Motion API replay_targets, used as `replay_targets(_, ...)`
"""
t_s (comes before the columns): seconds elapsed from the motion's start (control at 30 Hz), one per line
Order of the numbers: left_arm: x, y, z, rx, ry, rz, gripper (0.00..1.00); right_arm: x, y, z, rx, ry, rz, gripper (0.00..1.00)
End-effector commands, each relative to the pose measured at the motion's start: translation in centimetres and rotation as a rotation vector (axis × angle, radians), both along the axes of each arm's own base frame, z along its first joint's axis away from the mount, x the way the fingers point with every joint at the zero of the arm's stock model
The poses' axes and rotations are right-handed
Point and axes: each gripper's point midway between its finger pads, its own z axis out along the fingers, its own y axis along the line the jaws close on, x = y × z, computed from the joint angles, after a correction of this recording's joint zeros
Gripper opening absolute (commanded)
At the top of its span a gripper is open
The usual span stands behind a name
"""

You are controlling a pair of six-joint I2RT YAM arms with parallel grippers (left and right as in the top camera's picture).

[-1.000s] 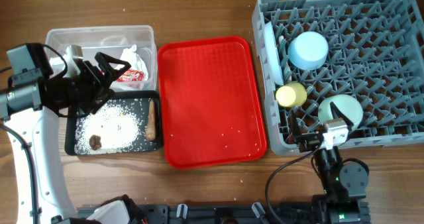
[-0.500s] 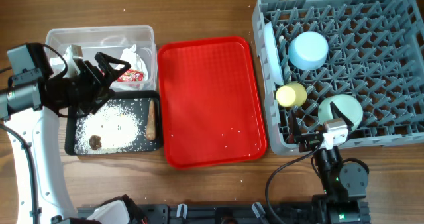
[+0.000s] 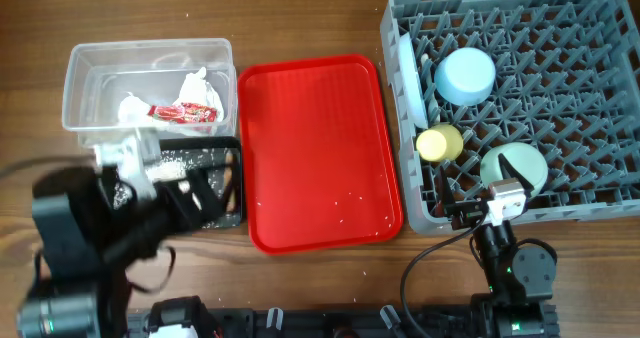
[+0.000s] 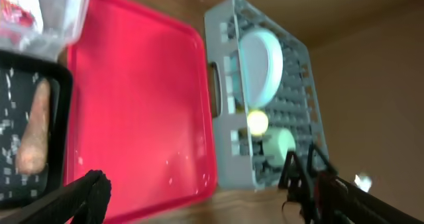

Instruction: Sort waste into correct bins and load items into the dishwasher rack

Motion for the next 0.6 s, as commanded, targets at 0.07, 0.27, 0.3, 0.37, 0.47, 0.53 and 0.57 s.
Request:
replay_targets(0.07, -4.9, -0.6, -6.2, 0.038, -0.096, -0.007, 1.00, -0.1, 0.1, 0.3, -0.012, -0.016, 0.008, 1.00)
replay_targets(0.27, -2.2, -0.3, -6.9, 0.084, -0.481, -0.002, 1.00, -0.1, 0.1, 0.3, -0.011, -0.016, 0.008, 1.00)
replay_targets(0.3, -1.6, -0.2, -6.2, 0.095, -0.576, 0.000, 1.00, -0.1, 0.1, 0.3, -0.011, -0.016, 0.008, 1.00)
replay_targets(0.37, -0.9, -0.2, -5.0, 0.110, -0.714, 0.001, 1.00, -0.1, 0.1, 0.3, -0.011, -0.016, 0.008, 1.00)
replay_targets(0.47, -0.1, 0.3, -3.5, 0.137, -0.887, 0.045, 1.00, -0.1, 0.1, 0.3, -0.011, -0.016, 0.008, 1.00)
replay_targets(0.53, 0.3, 1.0, -3.0, 0.149, -0.916, 0.104, 1.00, -0.1, 0.1, 0.3, -0.011, -0.016, 0.008, 1.00)
replay_targets(0.57, 0.6, 1.4, -3.0, 0.155, -0.913, 0.136, 1.00, -0.1, 0.1, 0.3, -0.011, -0.016, 0.008, 1.00)
